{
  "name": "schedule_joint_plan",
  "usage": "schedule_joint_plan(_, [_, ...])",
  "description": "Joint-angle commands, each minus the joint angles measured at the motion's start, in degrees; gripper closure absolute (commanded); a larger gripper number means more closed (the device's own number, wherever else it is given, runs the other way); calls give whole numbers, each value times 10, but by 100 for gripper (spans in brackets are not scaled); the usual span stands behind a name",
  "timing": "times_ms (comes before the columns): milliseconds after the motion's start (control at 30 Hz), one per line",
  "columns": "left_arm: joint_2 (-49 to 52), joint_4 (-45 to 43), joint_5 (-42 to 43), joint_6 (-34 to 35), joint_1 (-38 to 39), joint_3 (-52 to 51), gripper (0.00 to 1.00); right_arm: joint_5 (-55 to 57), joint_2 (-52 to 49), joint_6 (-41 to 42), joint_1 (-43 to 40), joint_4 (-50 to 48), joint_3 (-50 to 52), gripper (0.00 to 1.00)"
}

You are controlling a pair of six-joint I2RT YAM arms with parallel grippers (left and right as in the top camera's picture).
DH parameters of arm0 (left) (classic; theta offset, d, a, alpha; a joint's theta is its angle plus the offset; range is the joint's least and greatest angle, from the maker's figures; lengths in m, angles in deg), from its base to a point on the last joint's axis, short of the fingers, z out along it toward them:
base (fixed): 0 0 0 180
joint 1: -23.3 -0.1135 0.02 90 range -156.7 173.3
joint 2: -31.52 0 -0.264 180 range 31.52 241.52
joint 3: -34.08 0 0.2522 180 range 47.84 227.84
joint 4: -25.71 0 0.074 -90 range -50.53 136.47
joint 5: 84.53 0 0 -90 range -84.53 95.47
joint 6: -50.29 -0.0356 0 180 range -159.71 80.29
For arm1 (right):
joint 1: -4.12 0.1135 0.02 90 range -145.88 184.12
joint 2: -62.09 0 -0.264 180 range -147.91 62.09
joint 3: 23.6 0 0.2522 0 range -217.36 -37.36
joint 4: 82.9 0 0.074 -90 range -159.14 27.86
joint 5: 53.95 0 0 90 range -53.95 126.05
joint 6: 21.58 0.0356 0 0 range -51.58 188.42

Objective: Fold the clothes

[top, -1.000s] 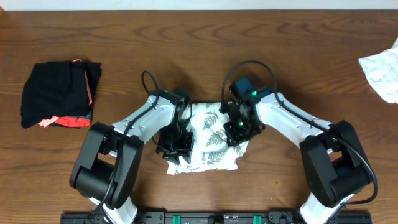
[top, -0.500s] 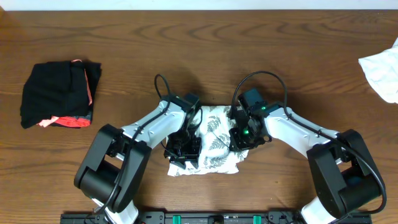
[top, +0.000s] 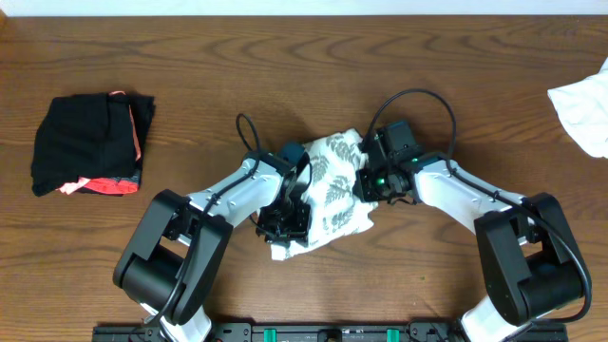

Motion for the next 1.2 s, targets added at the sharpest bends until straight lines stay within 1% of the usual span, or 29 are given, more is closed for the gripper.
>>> schedule_joint_plan(0, [-2, -53, -18, 23, -9, 19, 60, 118, -41, 7, -17, -21, 24, 85])
schedule_joint_plan(133, [-2, -126, -16, 65, -10, 23, 60, 108, -41, 5, -17, -82, 23, 85])
schedule_joint_plan(233, [-2, -135, 1, 70, -10, 27, 61, 100, -41, 0, -17, -102, 17, 85])
schedule_joint_plan(333, [-11, -113, 25, 60, -10, 39, 61, 99, -35, -11, -20, -79, -5, 85])
schedule_joint_plan(467, [-58, -59, 22, 27, -12, 64, 61, 103, -6, -64, -39, -20, -57, 76])
schedule_joint_plan(567, [-113, -23, -7, 23, -23, 84, 61, 124, 27, -83, -56, 22, -107, 72])
schedule_joint_plan(700, [-187, -5, -56, 23, -42, 98, 61, 125, 66, -108, -69, 63, -165, 71])
schedule_joint_plan(800, [-235, -22, -123, 23, -51, 99, 61, 113, 87, -110, -66, 89, -195, 72])
schedule_joint_plan(867, [-247, -40, -177, 23, -51, 99, 61, 66, 91, -110, -57, 104, -200, 74])
schedule_joint_plan(900, [-247, -50, -189, 23, -51, 99, 61, 41, 91, -110, -51, 115, -200, 76])
schedule_joint_plan(967, [-233, -74, -203, 12, -51, 97, 61, 24, 85, -110, -37, 137, -197, 83])
schedule_joint_plan(1033, [-211, -96, -217, 9, -51, 97, 61, 24, 75, -109, -21, 159, -192, 86])
schedule_joint_plan(1167, [-141, -157, -217, -3, -51, 97, 61, 24, 38, -110, 20, 195, -189, 87])
